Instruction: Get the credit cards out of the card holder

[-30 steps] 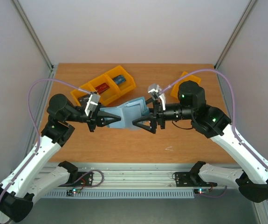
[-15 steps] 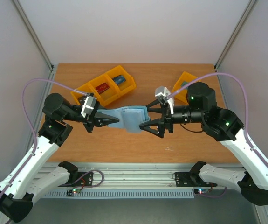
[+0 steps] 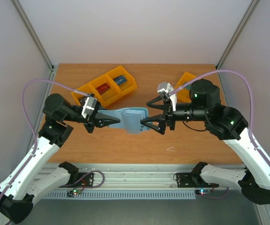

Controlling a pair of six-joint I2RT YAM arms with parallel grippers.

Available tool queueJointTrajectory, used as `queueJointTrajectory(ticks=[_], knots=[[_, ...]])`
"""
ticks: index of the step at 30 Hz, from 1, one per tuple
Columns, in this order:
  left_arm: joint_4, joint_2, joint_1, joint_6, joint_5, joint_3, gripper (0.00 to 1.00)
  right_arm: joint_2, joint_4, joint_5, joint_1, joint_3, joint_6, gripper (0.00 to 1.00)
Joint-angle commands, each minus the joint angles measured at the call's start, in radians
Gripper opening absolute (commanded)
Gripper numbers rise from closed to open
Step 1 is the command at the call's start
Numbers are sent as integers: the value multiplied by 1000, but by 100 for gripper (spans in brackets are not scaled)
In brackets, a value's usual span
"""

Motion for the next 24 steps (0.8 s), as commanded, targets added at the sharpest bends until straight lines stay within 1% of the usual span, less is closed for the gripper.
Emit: queueJointTrajectory(ticks=[1, 7, 11, 16, 19, 21, 24], knots=[[30, -22, 4, 20, 1, 22, 0, 14, -7, 24, 6, 25, 14, 94], [24, -25, 4, 20, -13, 18, 0, 62, 15, -48, 8, 27, 47, 91], [17, -29, 4, 23, -24, 10, 0, 93, 53, -98, 8, 33, 73, 82], [-15, -33, 5, 34, -79, -3, 0, 114, 115, -154, 8, 24, 112, 58], [-67, -35, 4, 65, -143, -8, 0, 125, 131, -171, 10, 21, 128, 42], [-111, -38, 4, 97, -193, -10, 0, 130, 150, -179, 10, 14, 141, 29], [-157, -43, 5, 133, -255, -12, 0, 138, 160, -177, 11, 4, 151, 16]])
